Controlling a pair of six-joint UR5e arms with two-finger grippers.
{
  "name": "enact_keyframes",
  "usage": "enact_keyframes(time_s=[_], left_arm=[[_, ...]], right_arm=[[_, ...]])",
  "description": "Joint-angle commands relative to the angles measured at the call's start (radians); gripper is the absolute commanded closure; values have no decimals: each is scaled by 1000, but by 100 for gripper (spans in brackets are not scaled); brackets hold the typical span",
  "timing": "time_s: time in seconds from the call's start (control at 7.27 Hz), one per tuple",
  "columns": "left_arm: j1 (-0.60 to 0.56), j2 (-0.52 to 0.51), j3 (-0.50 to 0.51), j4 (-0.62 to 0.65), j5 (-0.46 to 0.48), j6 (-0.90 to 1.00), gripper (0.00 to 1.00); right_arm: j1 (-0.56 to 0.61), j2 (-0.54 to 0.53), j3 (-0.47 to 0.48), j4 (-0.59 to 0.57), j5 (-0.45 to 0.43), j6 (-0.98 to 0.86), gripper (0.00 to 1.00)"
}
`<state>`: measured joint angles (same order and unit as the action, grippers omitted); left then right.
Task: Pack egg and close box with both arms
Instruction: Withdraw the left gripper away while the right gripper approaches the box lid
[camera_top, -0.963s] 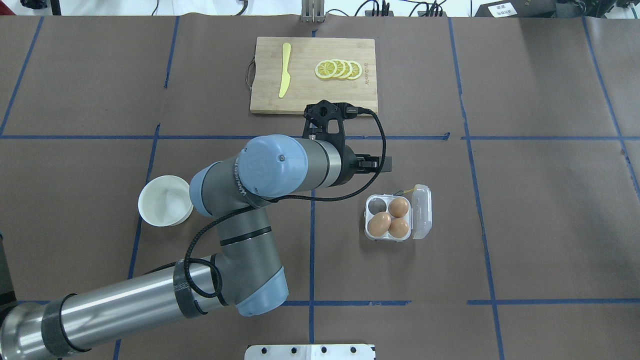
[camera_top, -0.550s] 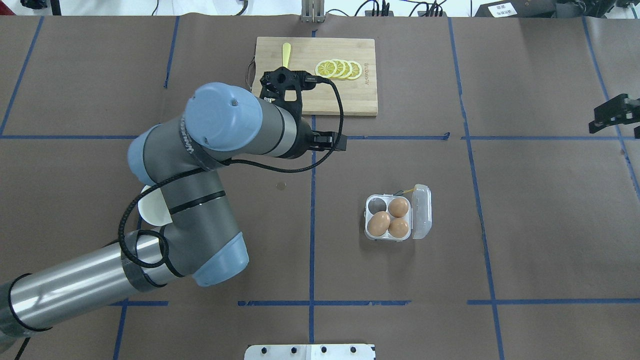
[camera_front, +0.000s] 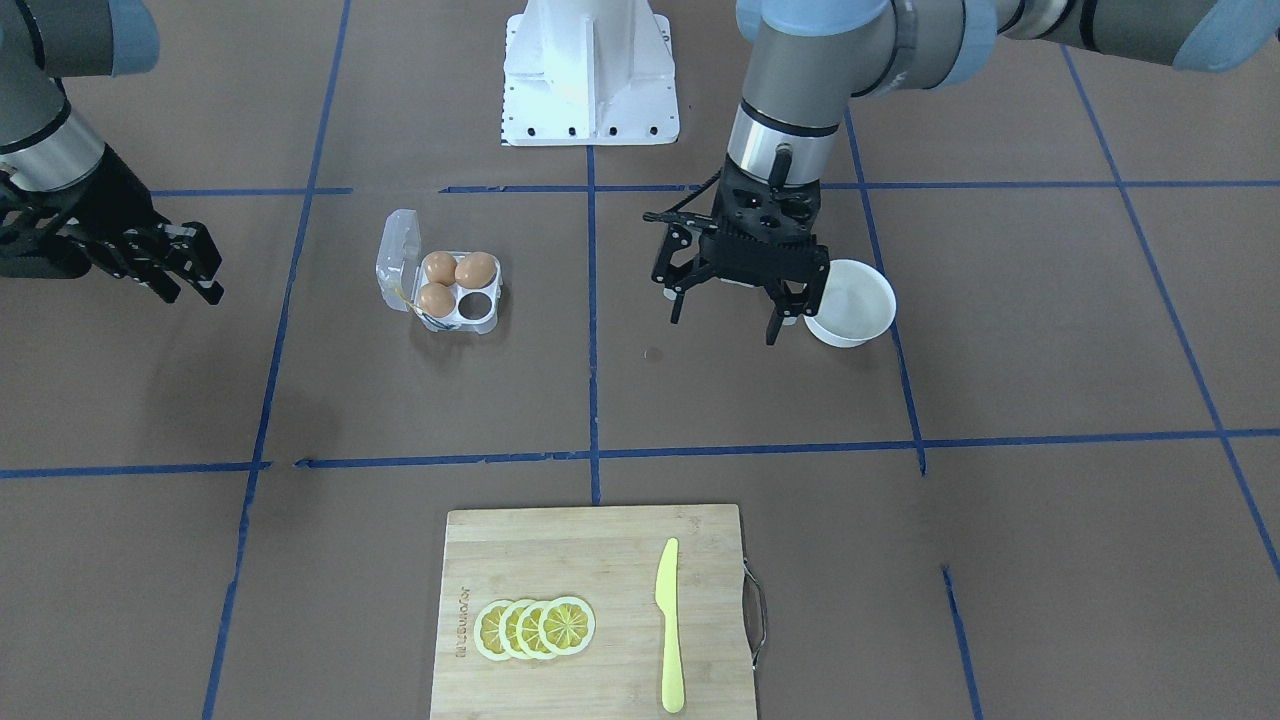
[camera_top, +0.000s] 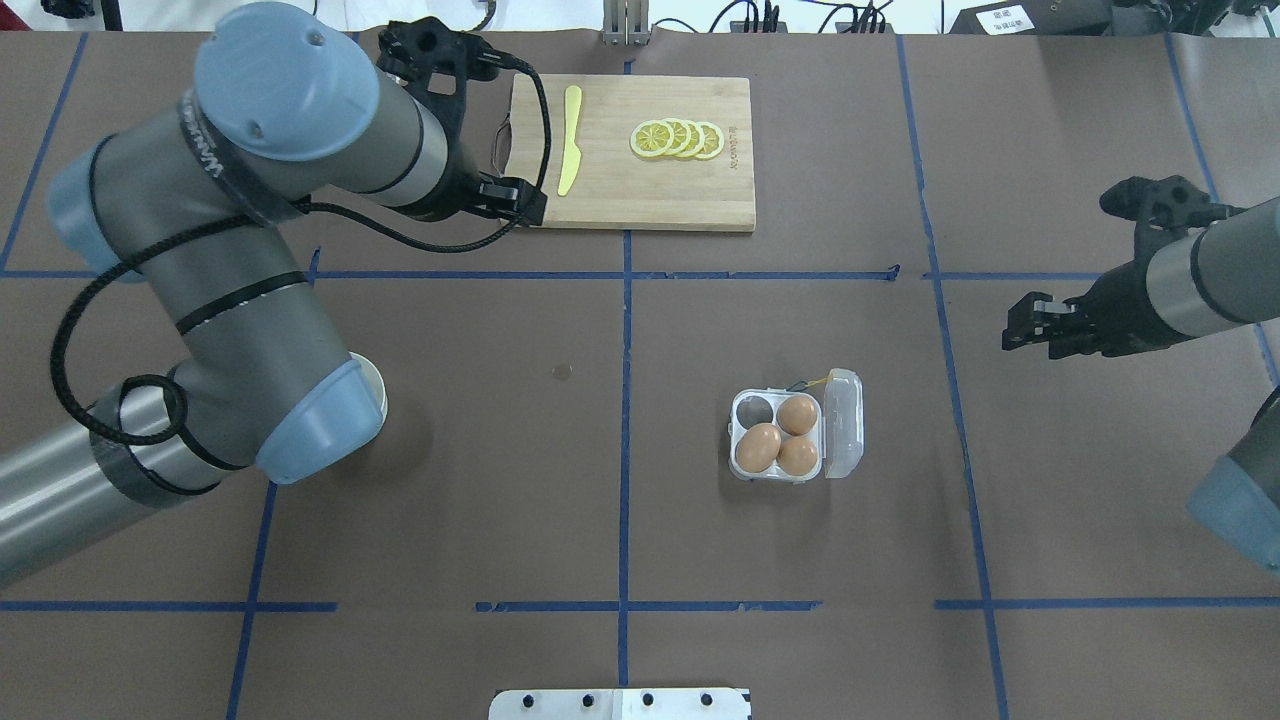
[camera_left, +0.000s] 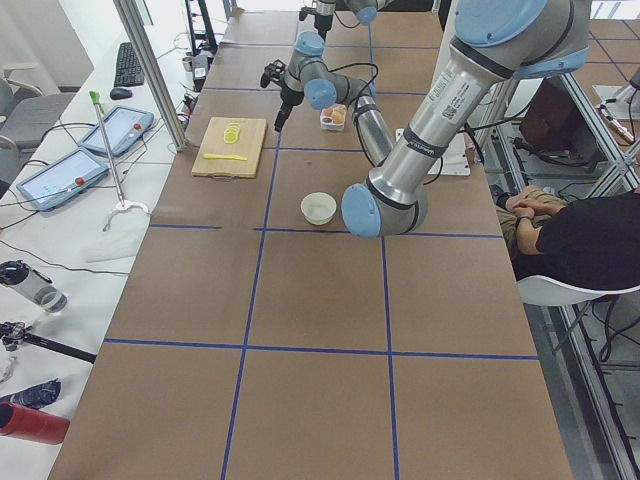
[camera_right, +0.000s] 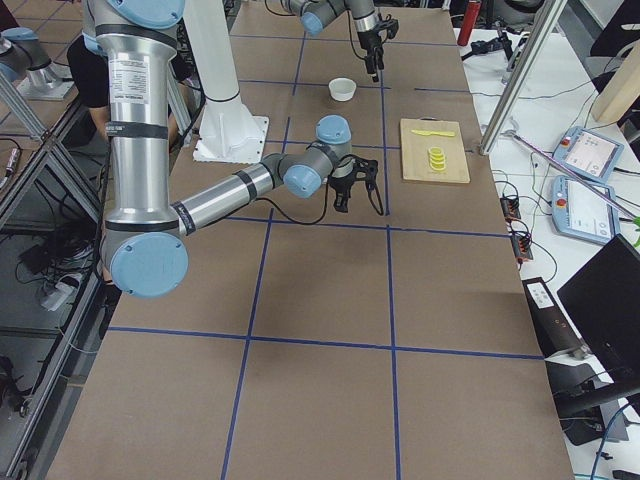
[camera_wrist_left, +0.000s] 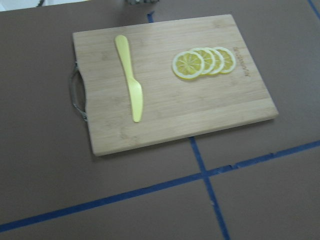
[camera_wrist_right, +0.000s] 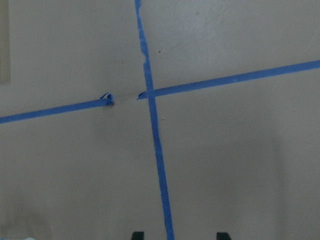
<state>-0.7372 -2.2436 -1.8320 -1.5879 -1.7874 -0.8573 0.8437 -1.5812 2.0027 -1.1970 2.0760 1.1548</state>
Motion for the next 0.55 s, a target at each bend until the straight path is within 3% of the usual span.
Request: enact_keyframes(time_s=[0.0, 0.14, 0.28, 0.41], left_arm=[[-72, 77, -111, 65, -3, 121, 0], [-144, 85, -116, 69, -6, 205, 0], [-195, 116, -116, 68, -47, 290, 0], [-261, 137, -116, 68, -75, 382, 0]], right_arm=[[-155, 33, 4, 64, -96, 151, 70], [-213, 35, 7, 89, -149, 193, 86], [-219, 35, 16, 92, -146, 194, 100], [-233, 40, 21, 94, -146, 195, 100]])
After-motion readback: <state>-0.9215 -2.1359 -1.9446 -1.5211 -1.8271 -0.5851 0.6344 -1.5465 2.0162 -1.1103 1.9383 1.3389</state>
